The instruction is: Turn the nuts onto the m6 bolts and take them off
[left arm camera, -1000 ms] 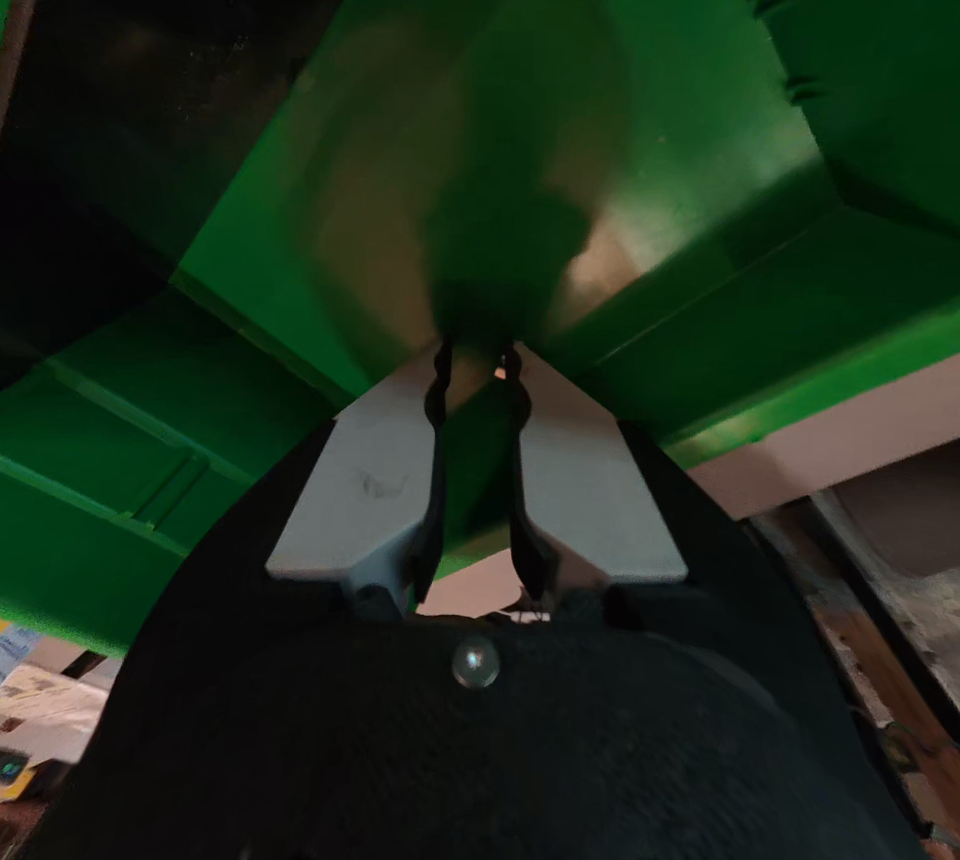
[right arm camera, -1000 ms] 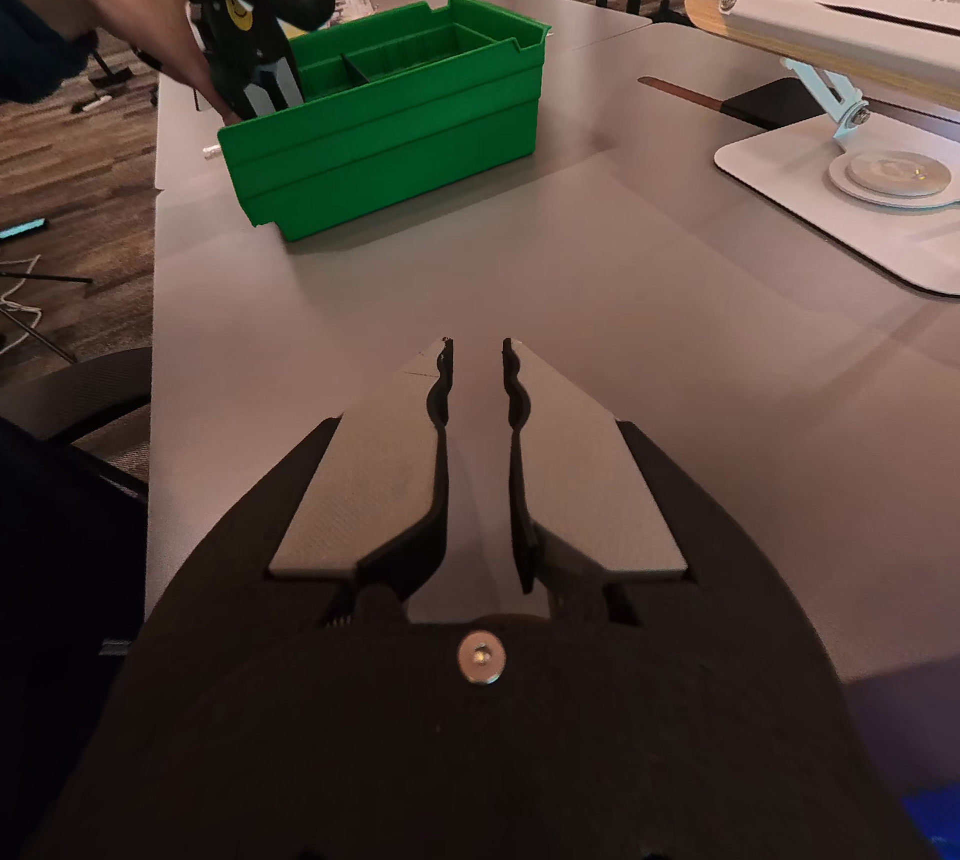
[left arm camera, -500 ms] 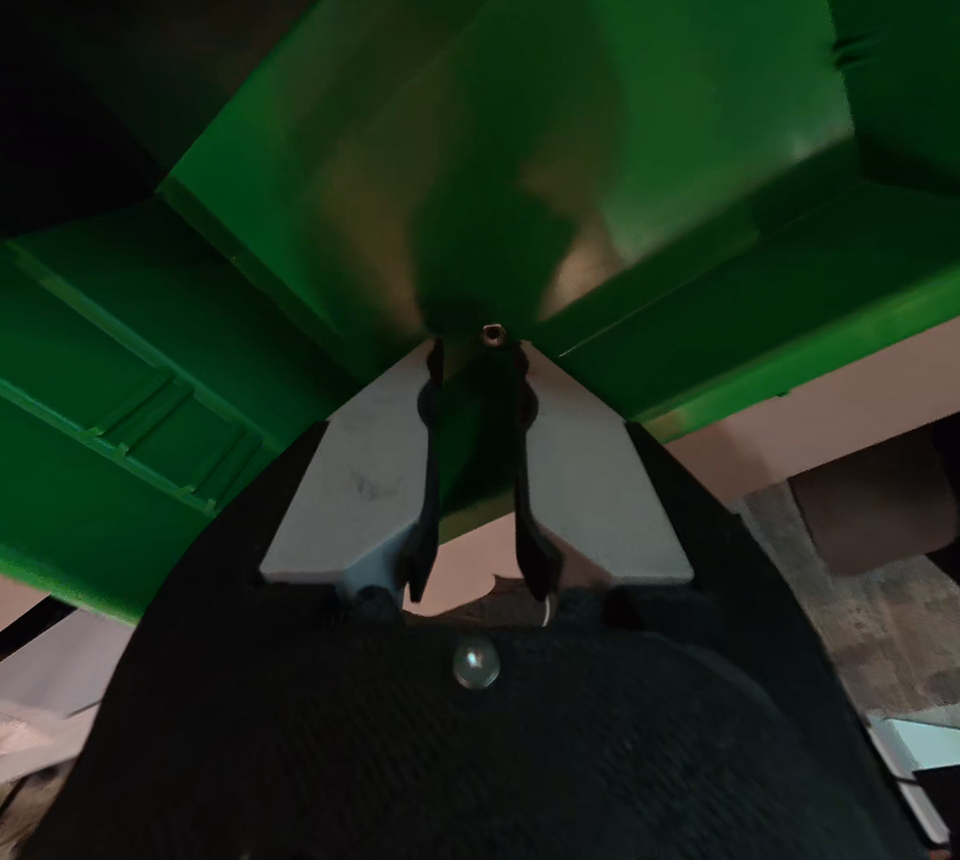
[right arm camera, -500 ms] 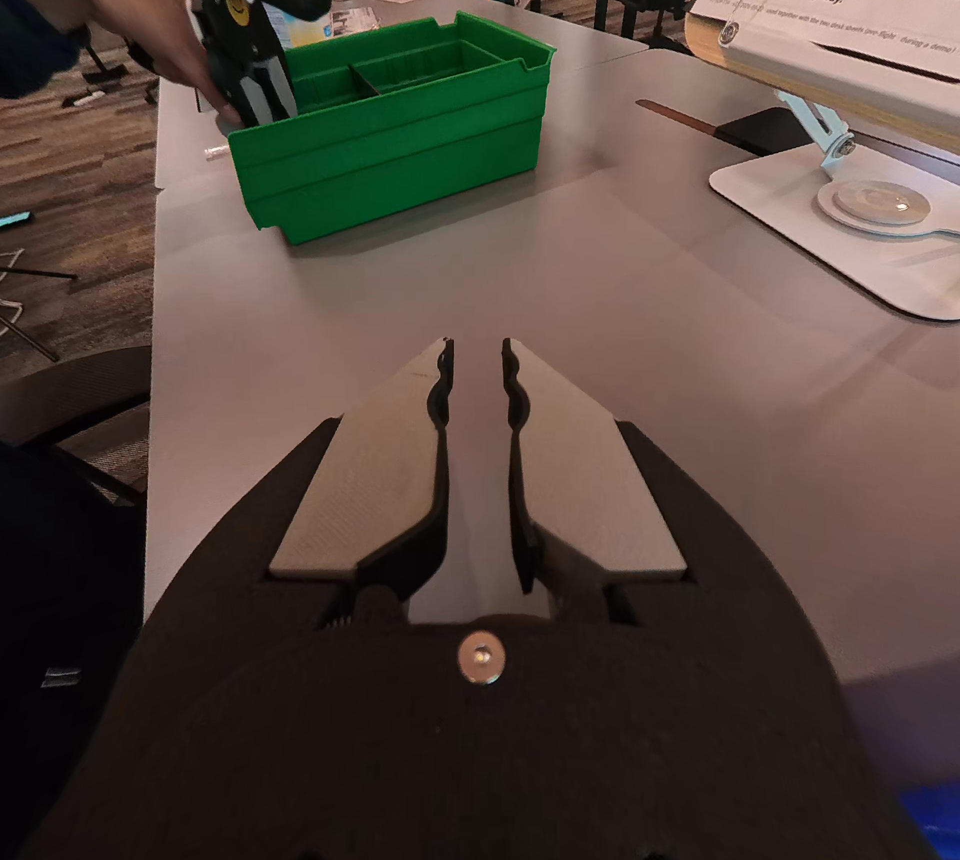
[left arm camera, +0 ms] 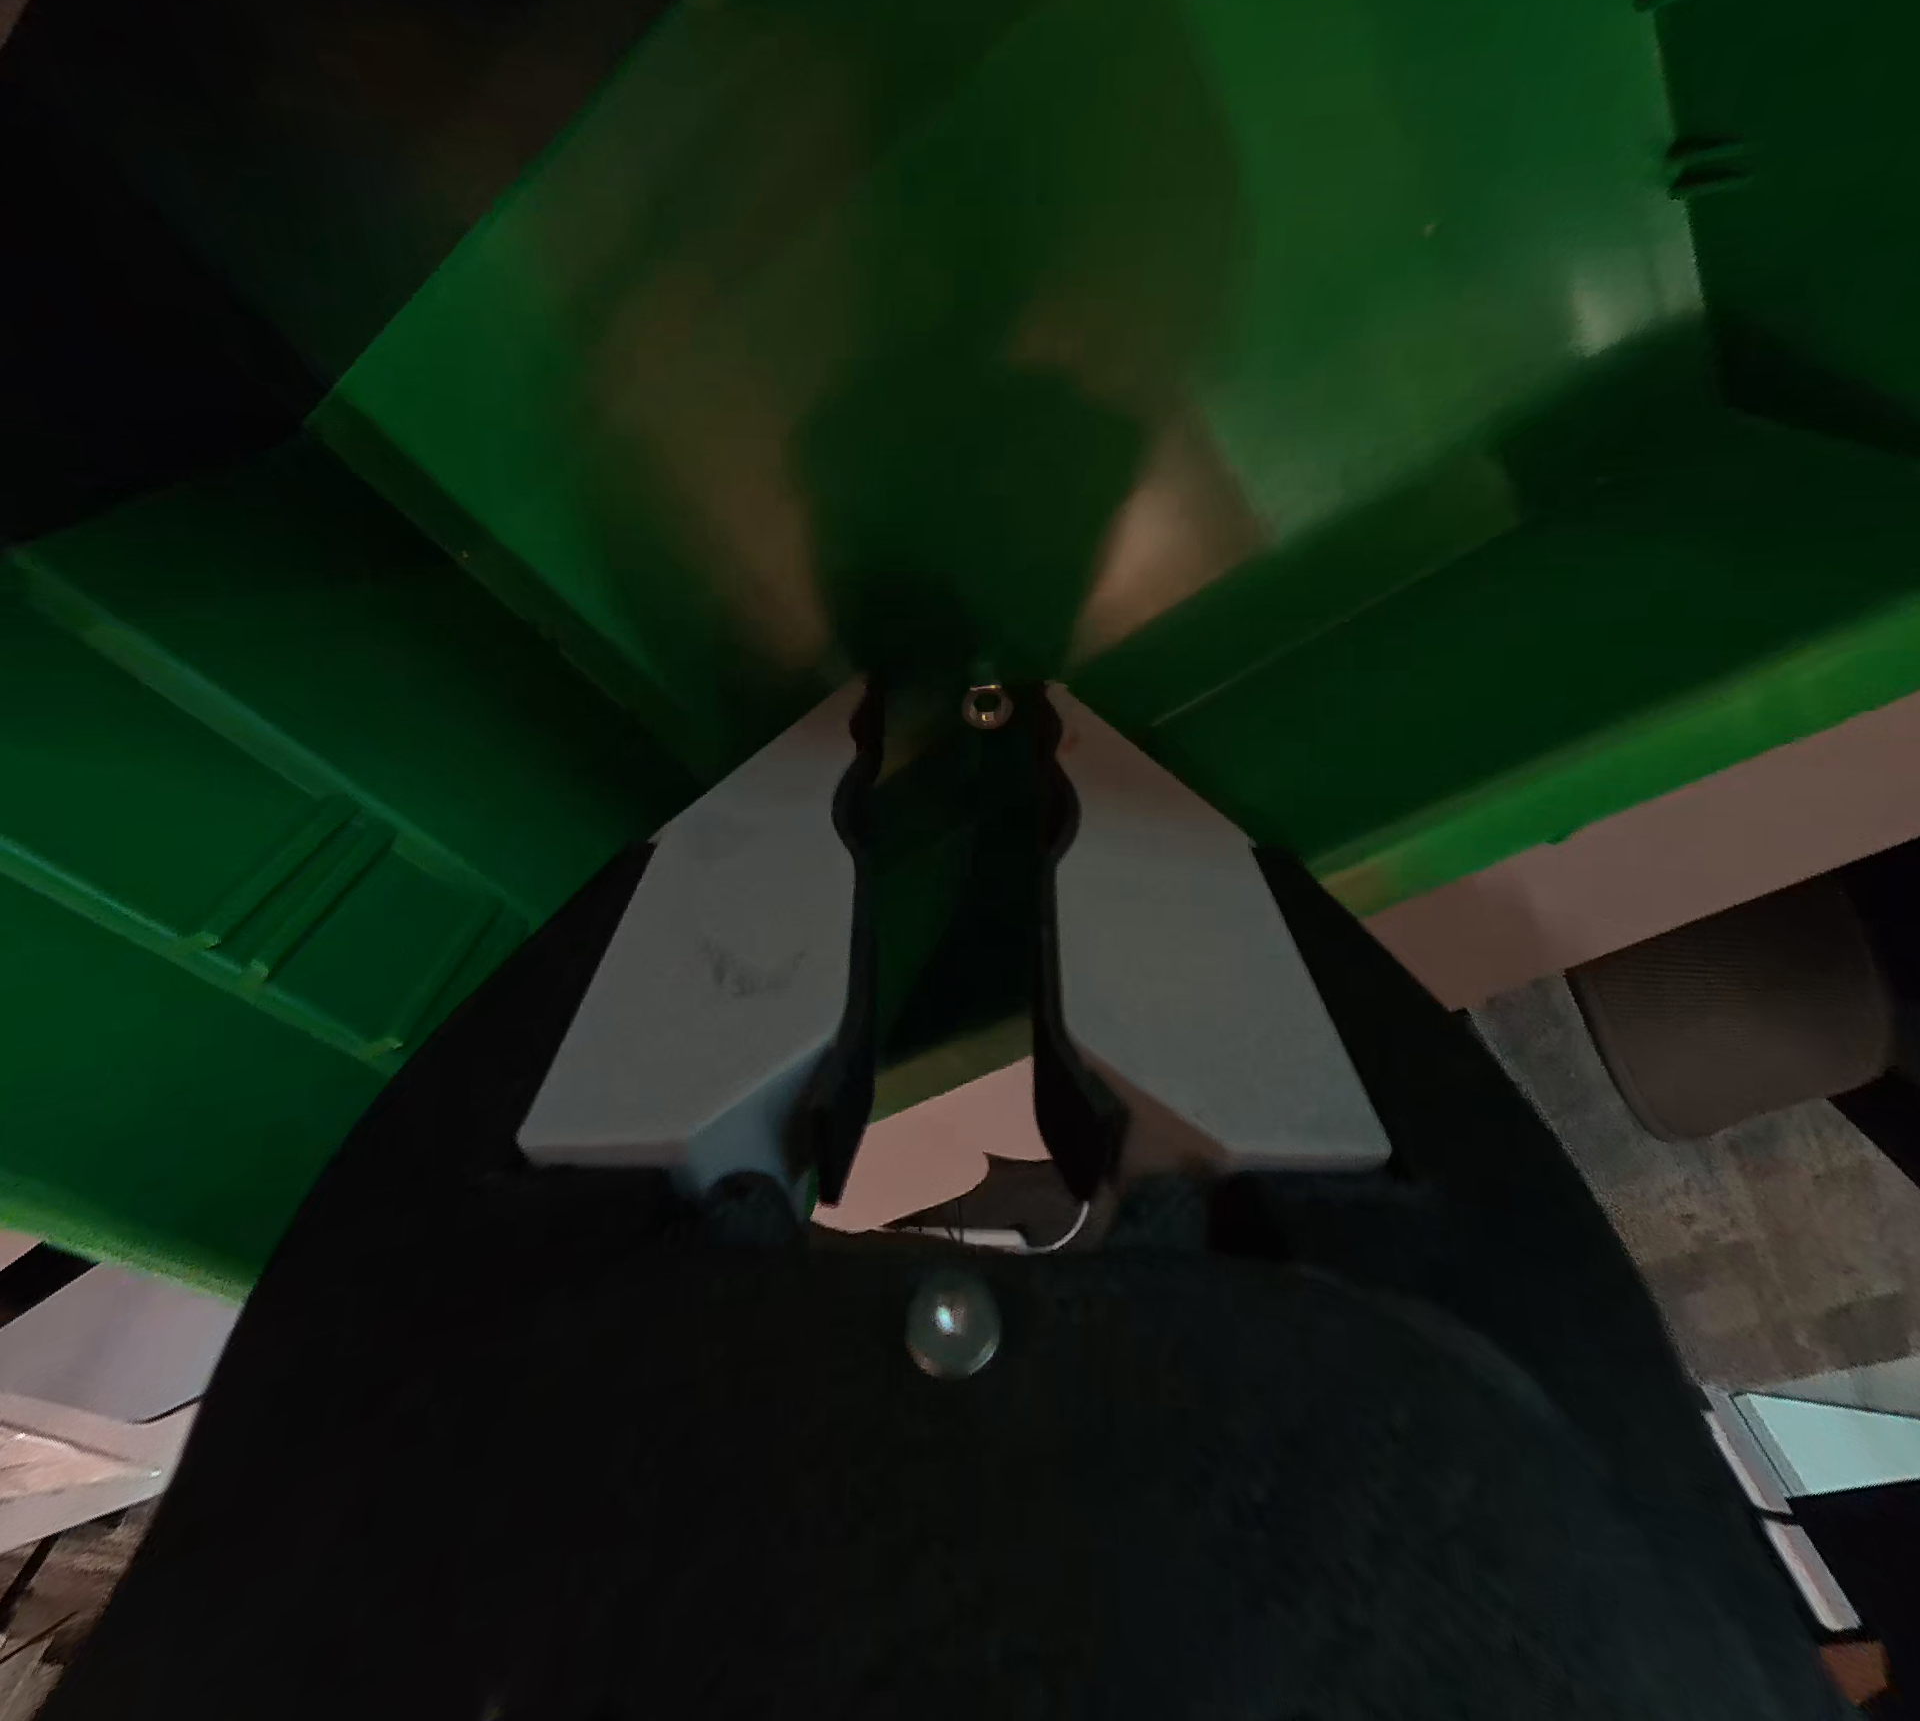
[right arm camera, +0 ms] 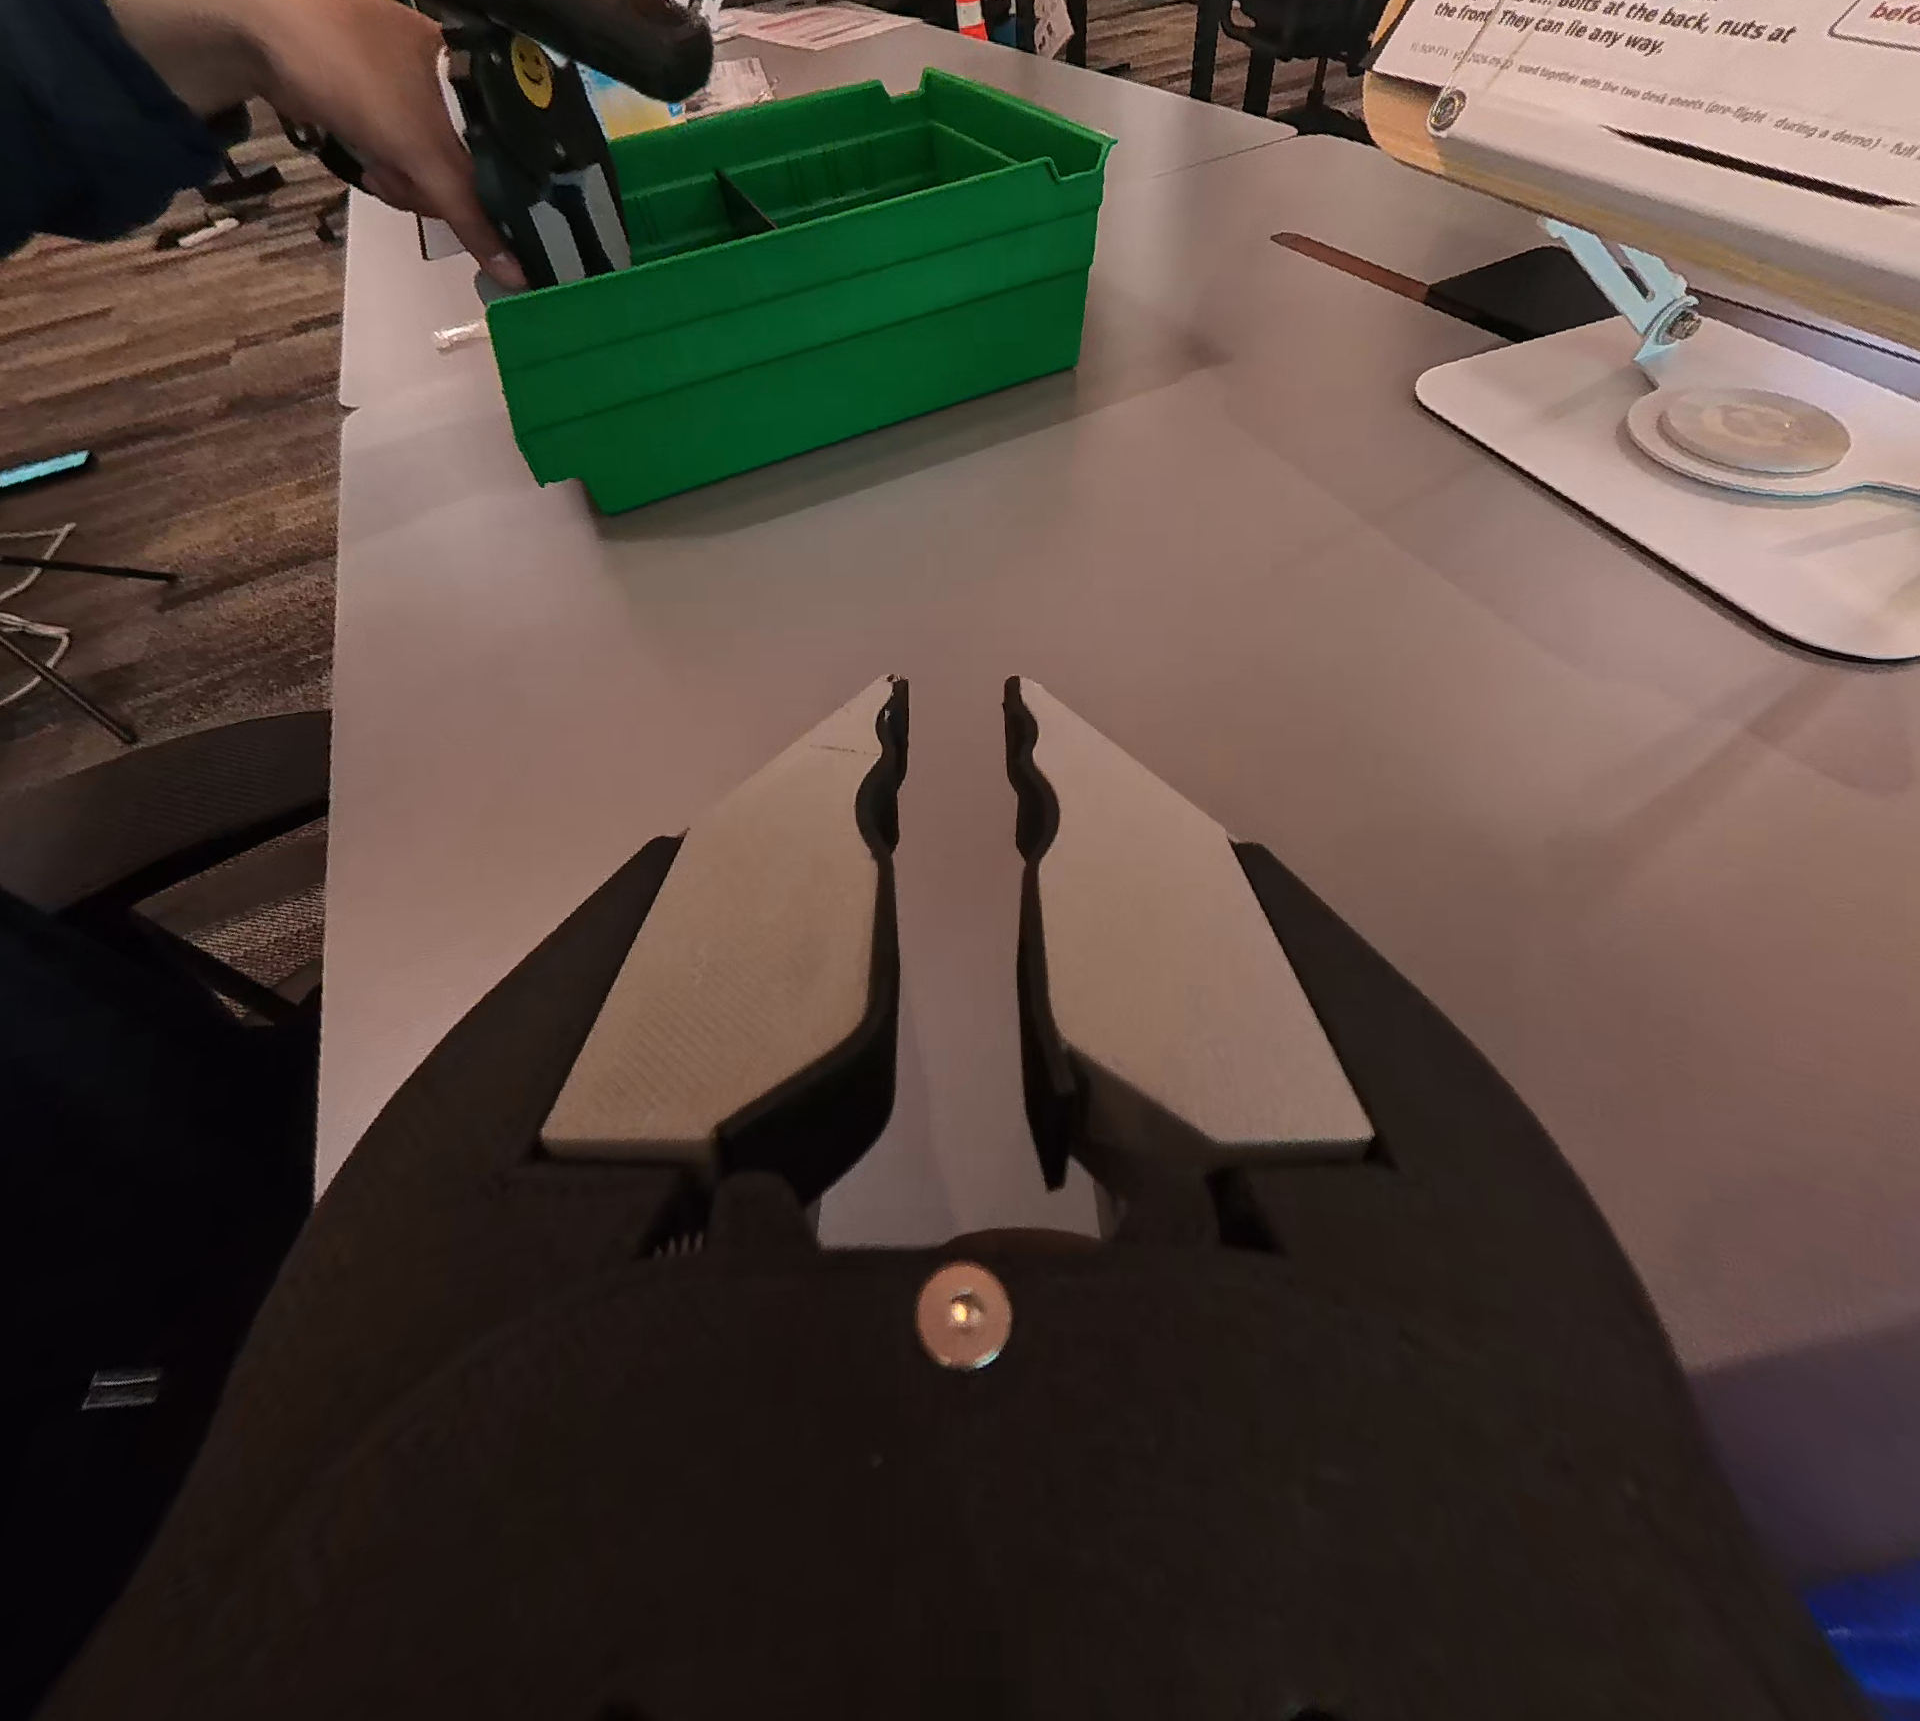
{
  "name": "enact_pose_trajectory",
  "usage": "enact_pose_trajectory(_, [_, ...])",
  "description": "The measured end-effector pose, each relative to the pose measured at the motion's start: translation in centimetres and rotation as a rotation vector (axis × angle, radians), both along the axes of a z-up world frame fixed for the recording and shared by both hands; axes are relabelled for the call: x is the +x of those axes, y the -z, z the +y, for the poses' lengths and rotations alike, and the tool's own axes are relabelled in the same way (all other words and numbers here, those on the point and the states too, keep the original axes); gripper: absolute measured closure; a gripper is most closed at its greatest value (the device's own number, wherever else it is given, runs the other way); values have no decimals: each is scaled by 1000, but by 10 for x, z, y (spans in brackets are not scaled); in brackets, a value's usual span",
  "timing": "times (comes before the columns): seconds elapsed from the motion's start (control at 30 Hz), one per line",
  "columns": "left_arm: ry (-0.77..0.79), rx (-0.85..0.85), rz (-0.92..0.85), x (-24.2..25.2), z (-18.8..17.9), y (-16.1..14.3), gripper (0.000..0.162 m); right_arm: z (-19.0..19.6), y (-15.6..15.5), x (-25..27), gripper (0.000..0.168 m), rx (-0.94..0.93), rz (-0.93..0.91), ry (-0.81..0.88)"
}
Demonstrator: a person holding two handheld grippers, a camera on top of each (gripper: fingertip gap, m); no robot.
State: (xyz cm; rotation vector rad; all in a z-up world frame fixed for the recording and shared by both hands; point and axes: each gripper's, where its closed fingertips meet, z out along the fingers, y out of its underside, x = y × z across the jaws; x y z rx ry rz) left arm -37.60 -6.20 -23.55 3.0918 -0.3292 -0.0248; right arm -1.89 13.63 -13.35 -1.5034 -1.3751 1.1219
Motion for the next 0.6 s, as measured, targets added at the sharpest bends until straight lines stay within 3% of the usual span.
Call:
enact_pose_trajectory(0.3, [6, -59, 38, -4, -1, 2, 135, -3, -2, 0, 153, 3, 5, -11])
enact_pose_trajectory(0.47, [19, -58, 74, -9, 0, 2, 152, -4, -3, 0, 153, 2, 9, -12])
enact_pose_trajectory(0.6, [14, -32, 76, -9, 0, 2, 153, -4, -2, 0, 153, 3, 7, -13])
